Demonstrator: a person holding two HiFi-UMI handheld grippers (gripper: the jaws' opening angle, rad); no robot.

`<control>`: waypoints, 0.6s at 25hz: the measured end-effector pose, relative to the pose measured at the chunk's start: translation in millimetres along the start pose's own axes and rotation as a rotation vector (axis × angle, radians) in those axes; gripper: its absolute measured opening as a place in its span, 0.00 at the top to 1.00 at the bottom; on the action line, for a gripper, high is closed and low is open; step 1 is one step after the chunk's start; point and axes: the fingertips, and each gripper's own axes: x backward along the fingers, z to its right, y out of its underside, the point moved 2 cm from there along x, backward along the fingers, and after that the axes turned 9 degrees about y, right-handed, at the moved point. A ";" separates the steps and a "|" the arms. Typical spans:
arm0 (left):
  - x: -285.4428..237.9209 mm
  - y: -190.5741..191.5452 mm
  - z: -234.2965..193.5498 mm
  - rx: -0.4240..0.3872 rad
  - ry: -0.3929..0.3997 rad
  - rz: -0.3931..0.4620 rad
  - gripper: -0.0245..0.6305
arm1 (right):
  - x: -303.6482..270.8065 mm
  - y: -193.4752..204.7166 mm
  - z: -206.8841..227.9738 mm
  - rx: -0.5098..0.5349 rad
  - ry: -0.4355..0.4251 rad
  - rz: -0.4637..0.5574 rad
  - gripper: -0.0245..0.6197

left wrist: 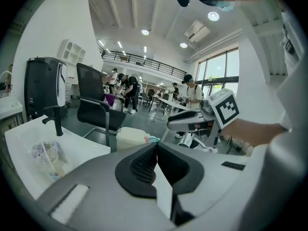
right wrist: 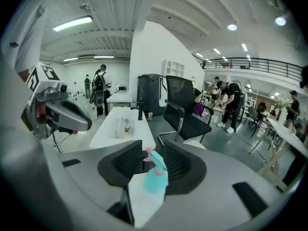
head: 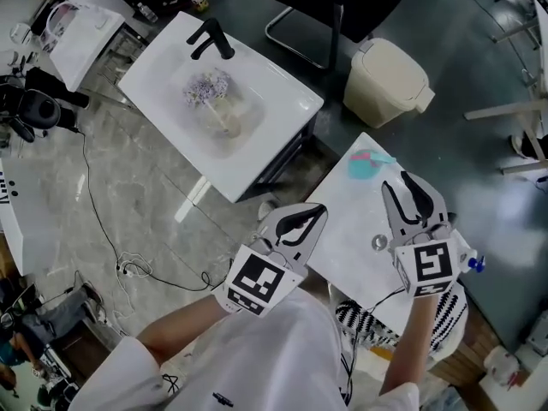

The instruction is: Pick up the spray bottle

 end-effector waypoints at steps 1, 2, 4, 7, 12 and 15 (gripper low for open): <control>-4.3 1.0 -3.2 0.000 0.005 -0.005 0.95 | -6.5 1.1 1.8 0.021 -0.016 -0.008 0.78; -8.0 1.1 -6.5 0.000 0.008 -0.007 0.95 | -12.7 1.7 3.7 0.032 -0.032 -0.014 0.77; -14.0 0.2 -12.1 0.004 0.013 -0.009 0.95 | -24.4 4.3 8.1 0.053 -0.057 -0.033 0.77; -21.7 1.5 -16.2 0.010 0.018 -0.015 0.95 | -39.5 14.5 13.3 0.110 -0.093 -0.092 0.76; -29.5 4.8 -22.4 0.026 0.021 -0.025 0.95 | -53.6 26.7 12.6 0.204 -0.202 -0.144 0.75; -30.2 8.2 -27.1 0.039 0.016 -0.032 0.95 | -60.6 36.2 10.5 0.261 -0.260 -0.168 0.74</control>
